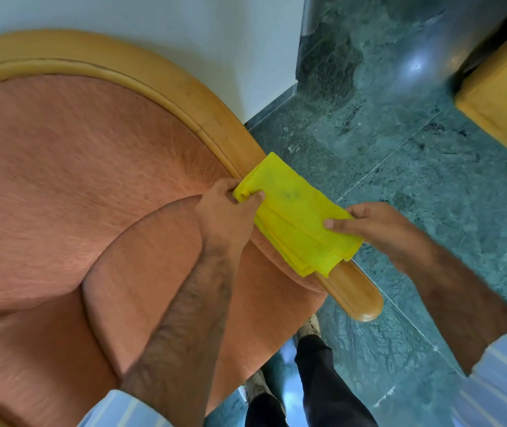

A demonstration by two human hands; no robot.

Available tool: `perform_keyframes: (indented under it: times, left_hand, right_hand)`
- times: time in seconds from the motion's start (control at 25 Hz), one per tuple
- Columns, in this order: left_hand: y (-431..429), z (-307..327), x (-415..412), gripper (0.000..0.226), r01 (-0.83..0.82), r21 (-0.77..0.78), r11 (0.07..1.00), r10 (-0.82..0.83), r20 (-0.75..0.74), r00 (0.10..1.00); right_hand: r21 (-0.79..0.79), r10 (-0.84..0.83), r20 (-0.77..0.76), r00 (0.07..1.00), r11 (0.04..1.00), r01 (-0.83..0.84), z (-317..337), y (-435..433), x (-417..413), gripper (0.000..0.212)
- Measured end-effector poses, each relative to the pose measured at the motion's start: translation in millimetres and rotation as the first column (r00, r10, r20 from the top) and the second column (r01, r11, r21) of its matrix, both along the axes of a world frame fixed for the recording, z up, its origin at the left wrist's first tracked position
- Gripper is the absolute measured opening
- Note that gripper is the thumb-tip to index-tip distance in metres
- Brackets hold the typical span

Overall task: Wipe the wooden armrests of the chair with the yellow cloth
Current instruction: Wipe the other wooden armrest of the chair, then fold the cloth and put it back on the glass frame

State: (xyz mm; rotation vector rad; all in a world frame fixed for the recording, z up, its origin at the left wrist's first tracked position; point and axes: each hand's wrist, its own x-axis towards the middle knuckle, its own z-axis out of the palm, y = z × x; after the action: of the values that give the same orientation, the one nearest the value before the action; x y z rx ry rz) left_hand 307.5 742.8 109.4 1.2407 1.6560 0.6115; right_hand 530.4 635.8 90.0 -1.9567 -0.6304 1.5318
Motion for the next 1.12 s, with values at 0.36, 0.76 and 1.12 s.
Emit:
perform_keyframes:
  times: [0.36, 0.76, 1.12]
  left_hand:
    - [-19, 37, -150, 0.023, -0.445, 0.036, 0.895, 0.405, 0.356, 0.842]
    - [-198, 49, -356, 0.02, -0.926, -0.033, 0.375, 0.803, 0.51, 0.307]
    - [-417, 51, -417, 0.02, -0.98, -0.081, -0.182, 0.859, 0.471, -0.199]
  right_hand:
    - [0.181, 0.234, -0.118, 0.965, 0.961, -0.211, 56, 99, -117, 0.034]
    - [0.159, 0.698, -0.332, 0.634, 0.704, -0.692, 83, 105, -391, 0.031]
    - [0.182, 0.951, -0.245, 0.187, 0.234, -0.955, 78, -45, -592, 0.027]
